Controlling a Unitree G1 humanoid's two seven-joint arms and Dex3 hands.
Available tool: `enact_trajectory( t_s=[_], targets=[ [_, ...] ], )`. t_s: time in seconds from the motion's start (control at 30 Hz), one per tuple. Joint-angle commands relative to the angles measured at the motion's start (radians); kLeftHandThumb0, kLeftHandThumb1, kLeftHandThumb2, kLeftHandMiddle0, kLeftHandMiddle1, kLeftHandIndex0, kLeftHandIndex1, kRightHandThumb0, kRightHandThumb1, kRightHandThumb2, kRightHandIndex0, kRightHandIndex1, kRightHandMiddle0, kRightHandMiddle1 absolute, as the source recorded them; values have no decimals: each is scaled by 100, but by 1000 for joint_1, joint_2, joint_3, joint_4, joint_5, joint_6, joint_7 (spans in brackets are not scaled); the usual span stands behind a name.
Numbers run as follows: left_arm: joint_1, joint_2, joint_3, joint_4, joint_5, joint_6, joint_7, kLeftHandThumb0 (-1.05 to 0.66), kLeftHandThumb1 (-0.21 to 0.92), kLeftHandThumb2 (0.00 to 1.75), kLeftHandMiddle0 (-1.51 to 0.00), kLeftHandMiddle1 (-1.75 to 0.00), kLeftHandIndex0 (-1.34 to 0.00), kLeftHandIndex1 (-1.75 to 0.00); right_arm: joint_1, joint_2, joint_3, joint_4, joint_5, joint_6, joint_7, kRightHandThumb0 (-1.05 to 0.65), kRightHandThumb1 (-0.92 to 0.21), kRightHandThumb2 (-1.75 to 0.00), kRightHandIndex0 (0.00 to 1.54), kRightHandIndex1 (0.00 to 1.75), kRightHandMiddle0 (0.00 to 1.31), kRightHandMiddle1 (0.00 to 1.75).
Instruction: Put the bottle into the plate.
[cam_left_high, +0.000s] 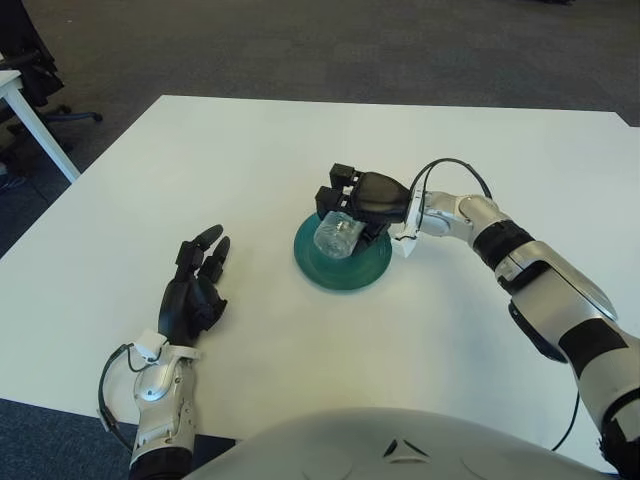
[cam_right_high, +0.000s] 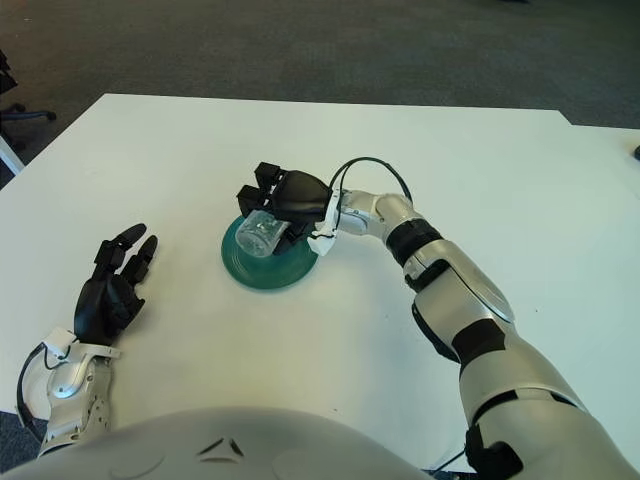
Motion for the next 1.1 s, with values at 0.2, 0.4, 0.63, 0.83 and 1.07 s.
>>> enact_trajectory(
  t_s=[0.2,0.4,0.63,0.83,1.07],
  targets=[
    [8,-33,-24,60,-5,26,9,-90,92,97,-29,0,0,-74,50,-65,-37,-121,-24,-16,18,-104,-92,-83,2,7,1,11],
    [8,-33,-24,60,-5,25,9,-90,92,97,-29,0,0,-74,64,-82,-40,-171,-92,14,-41,-105,-92,-82,0,1,0,1],
    [8,-33,-24,60,-5,25,9,-90,92,97,-29,0,0,-74,67,-84,-39,-177,-106,28,-45,-105,-92,-81,0,0,0,0],
    [4,-32,-24,66,-5,24,9,-90,92,97,-29,0,0,-74,68,-81,-40,-169,-108,30,-51,-105,-92,-81,0,0,0,0],
    [2,-32,-23,68,-5,24,9,-90,92,97,-29,0,0,-74,72,-78,-41,-160,-105,35,-59,-105,-92,-84,0,0,0,0]
  ],
)
